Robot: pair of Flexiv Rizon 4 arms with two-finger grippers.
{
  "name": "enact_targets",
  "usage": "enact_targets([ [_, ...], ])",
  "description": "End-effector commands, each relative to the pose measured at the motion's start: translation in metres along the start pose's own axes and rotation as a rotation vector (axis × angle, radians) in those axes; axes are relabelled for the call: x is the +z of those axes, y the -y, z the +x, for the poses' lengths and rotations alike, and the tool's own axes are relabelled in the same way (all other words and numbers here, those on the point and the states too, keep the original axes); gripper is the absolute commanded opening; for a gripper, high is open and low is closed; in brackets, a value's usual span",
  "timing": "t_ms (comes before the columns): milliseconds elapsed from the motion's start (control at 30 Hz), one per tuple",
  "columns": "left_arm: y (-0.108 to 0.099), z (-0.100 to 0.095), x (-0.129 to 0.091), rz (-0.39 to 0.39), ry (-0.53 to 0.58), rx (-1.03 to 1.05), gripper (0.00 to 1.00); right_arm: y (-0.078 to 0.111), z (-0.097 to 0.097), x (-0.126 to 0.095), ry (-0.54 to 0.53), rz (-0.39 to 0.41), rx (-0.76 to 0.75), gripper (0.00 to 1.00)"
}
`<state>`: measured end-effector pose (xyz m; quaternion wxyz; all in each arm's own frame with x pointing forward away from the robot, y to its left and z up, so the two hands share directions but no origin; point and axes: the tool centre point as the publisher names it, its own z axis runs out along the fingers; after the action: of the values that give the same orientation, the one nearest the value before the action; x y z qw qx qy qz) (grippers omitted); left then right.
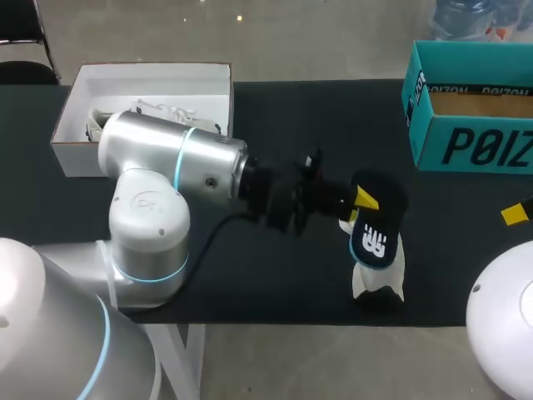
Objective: Take the shoe out of the shoebox, open the shoe tongue, remove and reinsert the insole, then place the shoe into the shoebox
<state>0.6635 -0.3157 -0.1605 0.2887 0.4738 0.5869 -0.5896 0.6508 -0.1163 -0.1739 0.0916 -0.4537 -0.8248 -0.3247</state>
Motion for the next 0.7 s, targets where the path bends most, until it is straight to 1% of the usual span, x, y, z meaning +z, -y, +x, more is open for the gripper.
enact_targets([
  [33, 0.003, 0.002, 0.004, -0.013, -0.016, -0.016, 0.00, -0.009, 0.000, 0.004, 0.002, 0.024, 0.005, 1.00],
  [200, 0.013, 0.011, 0.005, -0.020, -0.025, -0.052, 0.00, -0.009, 0.000, 0.004, 0.002, 0.024, 0.005, 1.00],
  [367, 0.021, 0.026, 0.005, -0.032, -0.033, -0.108, 0.00, -0.009, 0.000, 0.004, 0.002, 0.024, 0.005, 1.00],
  [467, 0.023, 0.037, 0.005, -0.046, -0.046, -0.132, 0.00, -0.009, 0.000, 0.004, 0.002, 0.024, 0.005, 1.00],
  [700, 0.023, 0.064, 0.008, -0.043, -0.049, -0.196, 0.00, -0.009, 0.000, 0.004, 0.002, 0.024, 0.005, 1.00],
])
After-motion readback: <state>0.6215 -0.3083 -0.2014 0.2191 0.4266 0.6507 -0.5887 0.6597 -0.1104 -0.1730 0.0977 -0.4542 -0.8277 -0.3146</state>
